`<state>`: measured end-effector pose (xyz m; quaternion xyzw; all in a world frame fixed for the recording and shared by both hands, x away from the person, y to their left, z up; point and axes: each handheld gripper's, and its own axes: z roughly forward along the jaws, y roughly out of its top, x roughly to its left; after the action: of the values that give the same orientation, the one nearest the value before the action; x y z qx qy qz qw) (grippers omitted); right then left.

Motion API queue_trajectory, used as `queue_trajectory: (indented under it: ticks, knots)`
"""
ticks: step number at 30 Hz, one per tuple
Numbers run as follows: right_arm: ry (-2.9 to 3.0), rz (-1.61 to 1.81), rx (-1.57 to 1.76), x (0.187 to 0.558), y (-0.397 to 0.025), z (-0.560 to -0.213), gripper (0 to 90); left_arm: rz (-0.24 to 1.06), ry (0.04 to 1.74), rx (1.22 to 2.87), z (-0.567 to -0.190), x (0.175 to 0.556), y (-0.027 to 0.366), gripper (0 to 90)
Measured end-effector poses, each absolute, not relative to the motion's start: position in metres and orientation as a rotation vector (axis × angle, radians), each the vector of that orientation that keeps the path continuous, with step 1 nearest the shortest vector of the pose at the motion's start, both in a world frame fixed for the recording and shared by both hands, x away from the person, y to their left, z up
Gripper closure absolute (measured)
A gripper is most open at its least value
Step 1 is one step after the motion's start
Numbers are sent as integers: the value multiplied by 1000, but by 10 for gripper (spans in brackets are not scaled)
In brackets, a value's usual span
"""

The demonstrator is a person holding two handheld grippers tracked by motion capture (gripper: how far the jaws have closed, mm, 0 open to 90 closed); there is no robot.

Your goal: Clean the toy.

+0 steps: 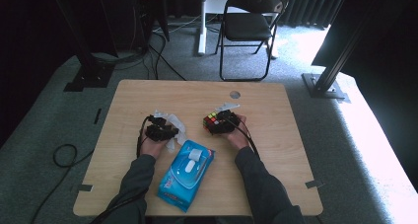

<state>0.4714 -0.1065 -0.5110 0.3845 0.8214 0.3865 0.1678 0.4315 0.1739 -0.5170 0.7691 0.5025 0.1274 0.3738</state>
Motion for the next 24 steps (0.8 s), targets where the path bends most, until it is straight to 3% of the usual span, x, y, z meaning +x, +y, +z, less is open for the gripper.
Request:
queue_trajectory:
  ticks: [13, 24]
  knots:
    - [2226, 1226, 1079, 464, -123, -488, 247, 362, 1261, 1897, -501, 415, 191, 544]
    - [2148, 1212, 1196, 468, -150, -491, 266, 373, 1277, 1864, -498, 410, 203, 542]
